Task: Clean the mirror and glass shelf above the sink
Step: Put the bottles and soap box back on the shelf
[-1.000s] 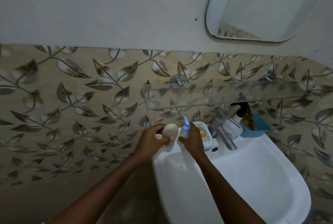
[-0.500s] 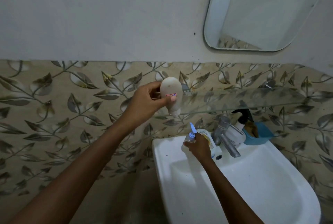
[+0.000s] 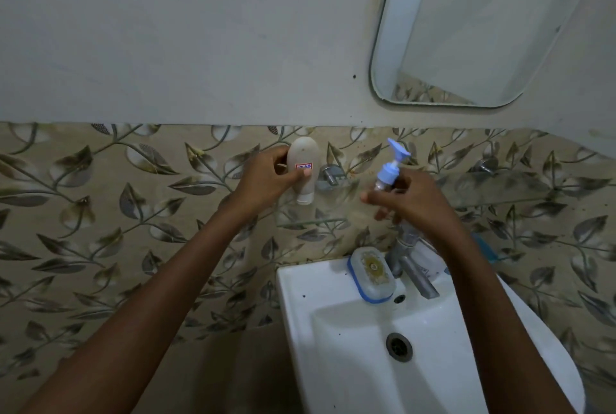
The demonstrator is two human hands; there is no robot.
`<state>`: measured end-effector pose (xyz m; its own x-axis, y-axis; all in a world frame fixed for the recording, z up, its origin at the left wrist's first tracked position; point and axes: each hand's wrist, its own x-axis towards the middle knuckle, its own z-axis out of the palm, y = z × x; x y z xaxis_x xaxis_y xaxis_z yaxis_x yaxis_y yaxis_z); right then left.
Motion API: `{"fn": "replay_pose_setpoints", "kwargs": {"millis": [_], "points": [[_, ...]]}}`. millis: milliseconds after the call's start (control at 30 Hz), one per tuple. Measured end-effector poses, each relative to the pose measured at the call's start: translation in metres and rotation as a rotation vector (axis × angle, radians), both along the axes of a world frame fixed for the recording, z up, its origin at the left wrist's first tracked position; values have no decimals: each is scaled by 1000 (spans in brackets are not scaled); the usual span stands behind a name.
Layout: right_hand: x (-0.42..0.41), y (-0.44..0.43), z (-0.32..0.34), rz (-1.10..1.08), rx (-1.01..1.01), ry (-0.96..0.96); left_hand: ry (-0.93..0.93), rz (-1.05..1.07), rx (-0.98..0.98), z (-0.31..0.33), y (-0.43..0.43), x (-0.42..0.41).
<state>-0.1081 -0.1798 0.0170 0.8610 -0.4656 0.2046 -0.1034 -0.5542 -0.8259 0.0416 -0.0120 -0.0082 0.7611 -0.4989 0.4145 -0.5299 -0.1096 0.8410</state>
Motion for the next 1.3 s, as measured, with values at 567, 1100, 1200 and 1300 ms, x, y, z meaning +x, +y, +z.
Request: {"fn": "replay_pose_setpoints", "kwargs": {"millis": [567, 1100, 1200, 1300], "points": [[71, -17, -8, 3, -228, 65, -45, 70, -23, -17, -6, -9], [-34, -41, -57, -220, 55, -42, -519, 77, -242, -65, 3, -91], [-31, -50, -114, -230, 98, 245, -436, -15, -56, -100, -3, -101], [-3, -58, -167, -220, -47, 413, -368, -70, 145, -126, -18, -95]]}}
